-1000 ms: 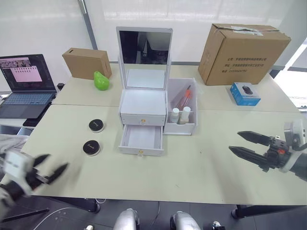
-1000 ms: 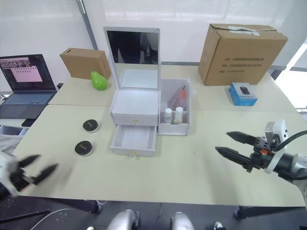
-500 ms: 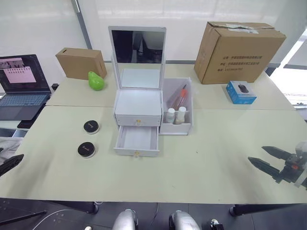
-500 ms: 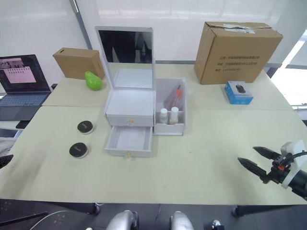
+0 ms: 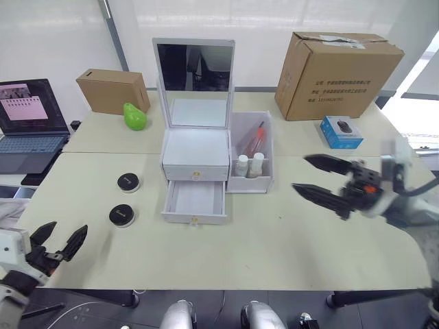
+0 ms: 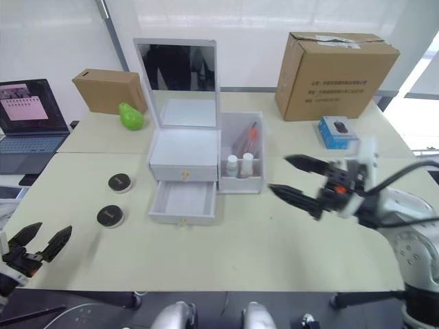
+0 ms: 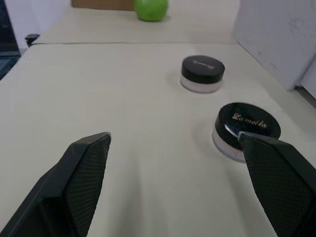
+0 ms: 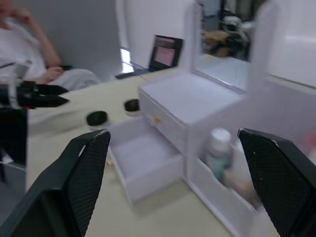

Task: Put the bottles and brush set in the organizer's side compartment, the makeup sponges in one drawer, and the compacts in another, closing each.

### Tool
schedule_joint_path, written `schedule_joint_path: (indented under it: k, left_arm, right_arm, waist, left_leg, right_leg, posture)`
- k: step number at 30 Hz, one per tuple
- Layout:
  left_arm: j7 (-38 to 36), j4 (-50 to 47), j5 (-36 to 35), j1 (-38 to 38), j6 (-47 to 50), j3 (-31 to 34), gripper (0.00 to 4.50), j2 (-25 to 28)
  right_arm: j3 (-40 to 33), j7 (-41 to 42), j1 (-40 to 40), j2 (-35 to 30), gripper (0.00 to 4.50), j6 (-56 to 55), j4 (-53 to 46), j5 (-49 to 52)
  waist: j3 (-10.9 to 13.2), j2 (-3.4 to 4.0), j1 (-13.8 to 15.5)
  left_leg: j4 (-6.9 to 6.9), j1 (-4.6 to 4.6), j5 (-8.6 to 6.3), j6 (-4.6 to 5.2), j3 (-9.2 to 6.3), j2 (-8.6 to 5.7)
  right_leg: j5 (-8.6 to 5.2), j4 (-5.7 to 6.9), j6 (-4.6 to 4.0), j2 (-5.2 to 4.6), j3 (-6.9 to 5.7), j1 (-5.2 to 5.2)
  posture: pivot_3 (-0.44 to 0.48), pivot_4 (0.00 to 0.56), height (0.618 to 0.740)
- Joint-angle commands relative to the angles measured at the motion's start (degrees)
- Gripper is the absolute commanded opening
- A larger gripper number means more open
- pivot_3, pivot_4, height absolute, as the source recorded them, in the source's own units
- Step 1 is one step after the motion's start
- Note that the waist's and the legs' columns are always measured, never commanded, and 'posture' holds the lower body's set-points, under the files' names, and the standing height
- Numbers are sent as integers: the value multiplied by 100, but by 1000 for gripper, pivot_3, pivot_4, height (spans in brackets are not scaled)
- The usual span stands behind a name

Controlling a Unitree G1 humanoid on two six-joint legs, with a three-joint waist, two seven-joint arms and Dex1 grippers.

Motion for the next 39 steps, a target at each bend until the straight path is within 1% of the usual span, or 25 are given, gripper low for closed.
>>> schedule_joint_path:
  k: [1, 4, 6, 9, 13, 18, 22, 30, 33, 36, 37, 39]
  left_arm:
    - [394, -645, 169, 63, 128, -342, 4445, -168]
    - [795, -905, 451, -70, 440, -865, 4445, -290]
    - [999, -998, 571, -224, 604, -1105, 4445, -312]
    - [1204, -974, 832, -460, 776, -1419, 4445, -238]
    - [1291, -743, 1242, -771, 891, -1826, 4445, -96]
    - [1411, -618, 1331, -1016, 1024, -1852, 4445, -86]
    - [1531, -478, 1303, -1175, 1024, -1784, 4445, -204]
    - [1487, -320, 1225, -1340, 862, -1765, 4445, -339]
    - [1432, -284, 1206, -1375, 791, -1767, 3904, -344]
    - [1376, -266, 1184, -1398, 745, -1771, 2966, -345]
    - [1361, -269, 1171, -1401, 745, -1768, 2898, -344]
    - [1341, -281, 1141, -1399, 768, -1753, 2898, -330]
  right_arm:
    - [465, 62, -559, 81, 4500, 125, -211, 148]
    - [939, 138, -1092, 263, 4500, 144, -194, 49]
    - [1082, 199, -1255, 304, 4500, 114, -174, -27]
    - [1151, 251, -1354, 316, 4500, 61, -130, -67]
    - [1201, 274, -1380, 337, 4500, 34, -179, -88]
    - [1165, 167, -1344, 453, 4500, 21, -271, -57]
    - [1145, 116, -1263, 494, 4500, 14, -342, -64]
    - [1145, 63, -1156, 517, 4500, -10, -329, -109]
    - [1190, 57, -1034, 494, 4500, -29, -286, -210]
    - [1227, 84, -908, 476, 4500, -89, -238, -374]
    - [1222, 83, -881, 486, 4500, -98, -227, -401]
    - [1257, 113, -760, 489, 4500, -163, -157, -559]
  waist:
    - [-3, -5, 45]
    - [-4, -6, 66]
    - [-5, -7, 85]
    - [-6, -8, 96]
    - [-8, -6, 85]
    - [-8, -5, 67]
    - [-8, -5, 55]
    - [-8, -5, 56]
    - [-8, -5, 55]
    - [-8, -6, 55]
    - [-8, -6, 55]
    - [-8, -6, 53]
  left_leg:
    - [0, -2, 0, 0, 5, -10]
    - [8, -10, 1, 2, 6, -13]
    - [9, -22, 24, 39, 5, -16]
    - [17, -27, 26, 43, 4, -14]
    - [15, -24, 26, 44, 1, -13]
    - [13, -24, 26, 44, -4, -9]
    - [11, -23, 26, 44, -11, -9]
    - [11, -24, 26, 44, -12, -9]
    - [11, -24, 26, 44, -11, -9]
    - [12, -24, 26, 44, -11, -9]
    - [12, -24, 26, 44, -11, -9]
    - [11, -25, 26, 44, -11, -10]
  right_leg:
    - [-2, -1, -1, 0, -5, -2]
    - [-8, -4, -15, -2, -7, -2]
    - [-4, -4, -11, -2, -7, -7]
    - [0, -3, -9, -1, -9, -7]
    - [6, -3, -11, -1, -9, -11]
    - [9, -1, -9, 2, -9, -13]
    - [9, 0, -8, 1, -9, -13]
    - [10, 0, -8, -1, -10, -13]
    - [10, -1, -8, -1, -10, -13]
    - [10, -1, -8, -1, -10, -12]
    - [10, -1, -8, -1, -10, -12]
    - [10, -1, -8, -1, -10, -13]
  posture:
    - [0, 150, 740]
    - [0, 150, 740]
    - [0, 150, 740]
    - [0, 150, 740]
    - [0, 150, 740]
    - [0, 150, 740]
    - [0, 150, 740]
    - [0, 150, 740]
    - [0, 150, 740]
    - [0, 150, 740]
    - [0, 150, 740]
    - [0, 150, 740]
